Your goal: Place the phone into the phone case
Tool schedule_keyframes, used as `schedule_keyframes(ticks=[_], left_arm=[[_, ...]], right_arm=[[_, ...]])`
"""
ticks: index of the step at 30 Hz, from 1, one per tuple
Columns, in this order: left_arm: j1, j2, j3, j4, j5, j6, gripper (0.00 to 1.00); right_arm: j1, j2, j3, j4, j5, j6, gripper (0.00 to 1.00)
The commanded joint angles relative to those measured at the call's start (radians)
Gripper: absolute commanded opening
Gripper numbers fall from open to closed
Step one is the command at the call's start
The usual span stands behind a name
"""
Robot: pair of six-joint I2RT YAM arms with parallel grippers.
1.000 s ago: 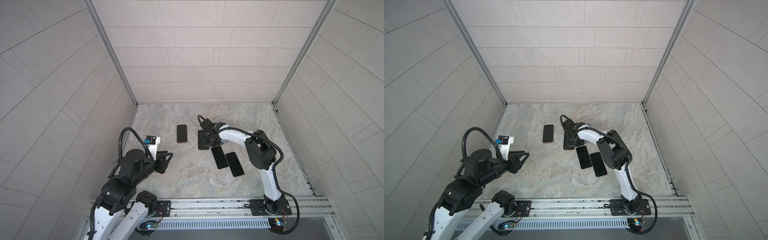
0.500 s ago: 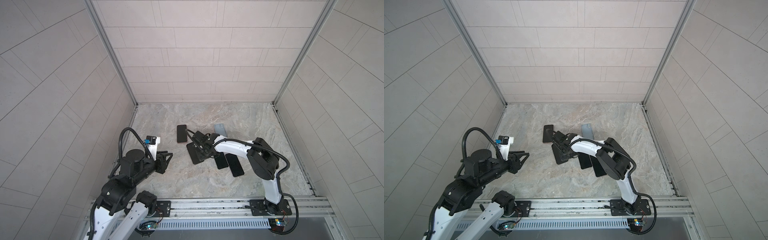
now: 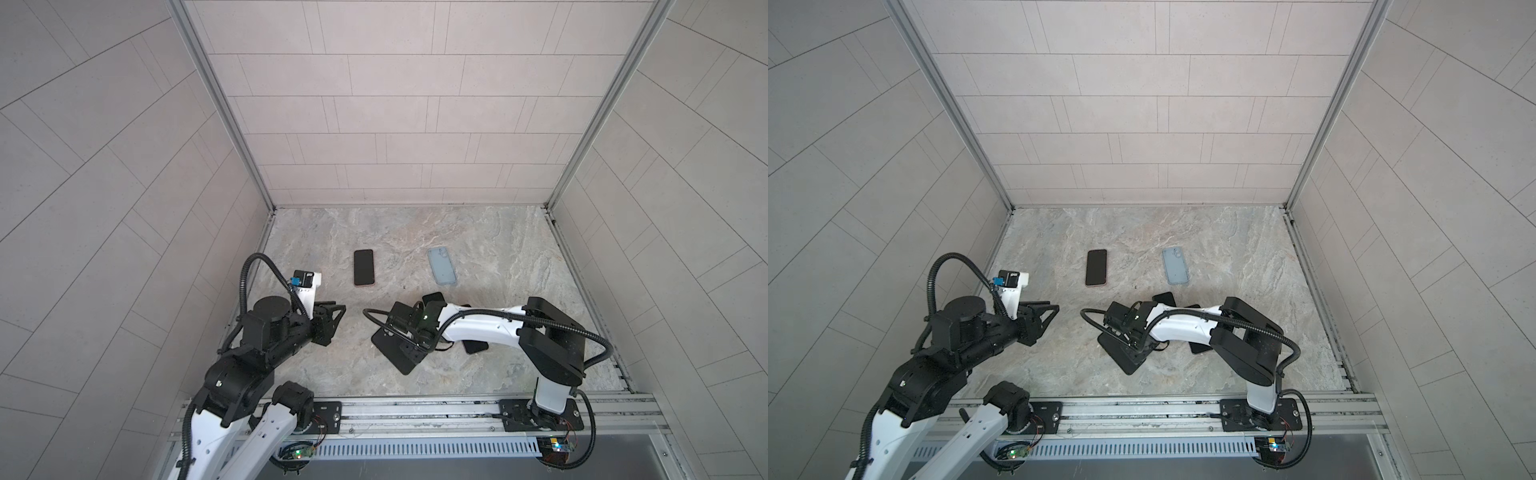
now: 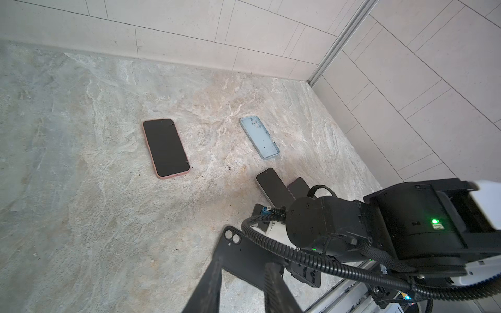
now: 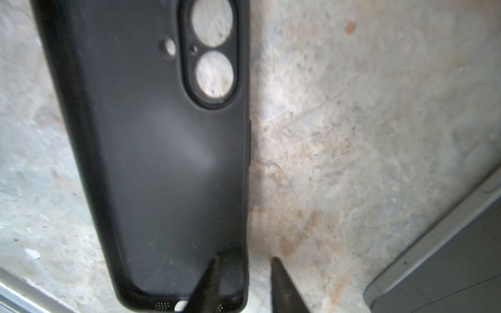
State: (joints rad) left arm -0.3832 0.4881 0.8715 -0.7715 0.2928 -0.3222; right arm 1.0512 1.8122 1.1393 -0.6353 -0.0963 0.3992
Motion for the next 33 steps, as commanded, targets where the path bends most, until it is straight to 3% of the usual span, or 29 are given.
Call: schedule_keyframes(ticks=[1,4,7,13,22,28,33], left_arm=[[0.008,0.0,-0.008,0.023,0.008,0.013,0.32],[0.007,0.001,-0.009,0.023,0.008,0.013,0.32],[0.008,0.0,-0.008,0.023,0.009,0.014,0.32],[0.009,-0.005,-0.008,0.023,0.009,0.013,0.32],[0.009,-0.005,-0.009,0.024,0.009,0.014,0.32],[0.01,0.0,-0.009,0.023,0.014,0.015,0.32],[0.012,-0.002,-0.009,0.025,0.009,0.013,0.31]], right_arm=[[-0.001,-0.094,-0.012,0.026,0.045,0.005,0.8],[-0.031,-0.15,-0.02,0.013,0.104,0.058,0.86],[-0.098,-0.175,-0.045,-0.006,0.121,0.143,0.87],[-0.182,-0.207,-0.131,0.011,0.065,0.243,0.86],[-0.214,-0.337,-0.327,0.095,-0.088,0.459,0.88],[-0.301,-0.303,-0.361,0.112,-0.103,0.415,0.88],[-0.323,-0.264,-0.287,0.049,-0.026,0.338,0.89]])
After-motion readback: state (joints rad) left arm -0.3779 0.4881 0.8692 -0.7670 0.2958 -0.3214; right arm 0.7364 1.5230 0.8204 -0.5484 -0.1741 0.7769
